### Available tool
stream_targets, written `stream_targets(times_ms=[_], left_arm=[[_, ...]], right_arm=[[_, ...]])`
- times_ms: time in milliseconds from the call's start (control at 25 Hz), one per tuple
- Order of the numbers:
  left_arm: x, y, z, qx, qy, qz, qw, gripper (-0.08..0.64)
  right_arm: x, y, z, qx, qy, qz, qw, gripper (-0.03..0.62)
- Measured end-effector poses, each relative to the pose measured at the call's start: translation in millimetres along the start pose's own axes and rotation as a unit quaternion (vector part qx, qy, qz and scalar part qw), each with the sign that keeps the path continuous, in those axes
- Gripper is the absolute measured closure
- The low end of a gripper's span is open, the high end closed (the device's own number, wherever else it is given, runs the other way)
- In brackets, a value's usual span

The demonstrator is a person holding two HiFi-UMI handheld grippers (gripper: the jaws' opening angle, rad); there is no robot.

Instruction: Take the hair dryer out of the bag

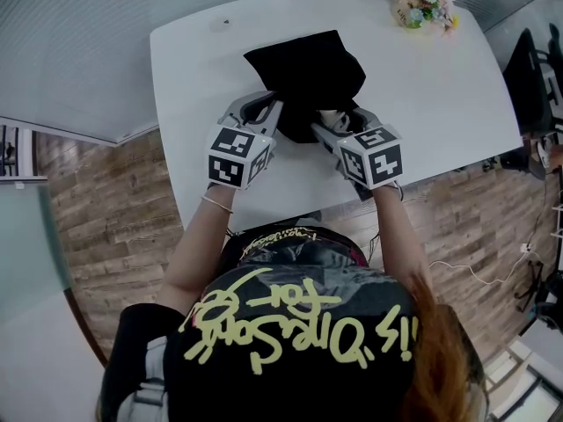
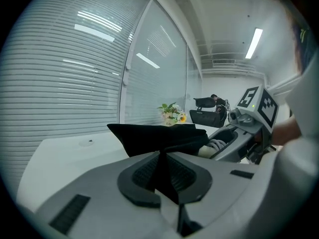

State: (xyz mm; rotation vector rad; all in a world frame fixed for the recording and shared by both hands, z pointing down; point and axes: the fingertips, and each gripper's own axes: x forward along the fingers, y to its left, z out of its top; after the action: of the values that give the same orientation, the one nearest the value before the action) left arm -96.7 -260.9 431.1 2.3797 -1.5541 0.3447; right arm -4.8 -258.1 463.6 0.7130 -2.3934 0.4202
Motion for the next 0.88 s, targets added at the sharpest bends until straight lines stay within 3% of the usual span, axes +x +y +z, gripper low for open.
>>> stream_targets(times_ms=[880], left_arm=[[-0.4,3.2,7.3,0.0,-0.013,0.048,0.9988,0.541]], right_arm=[[-24.6,15.2,-20.4,-0.03,-0.002,0.025,0.999,0.319]])
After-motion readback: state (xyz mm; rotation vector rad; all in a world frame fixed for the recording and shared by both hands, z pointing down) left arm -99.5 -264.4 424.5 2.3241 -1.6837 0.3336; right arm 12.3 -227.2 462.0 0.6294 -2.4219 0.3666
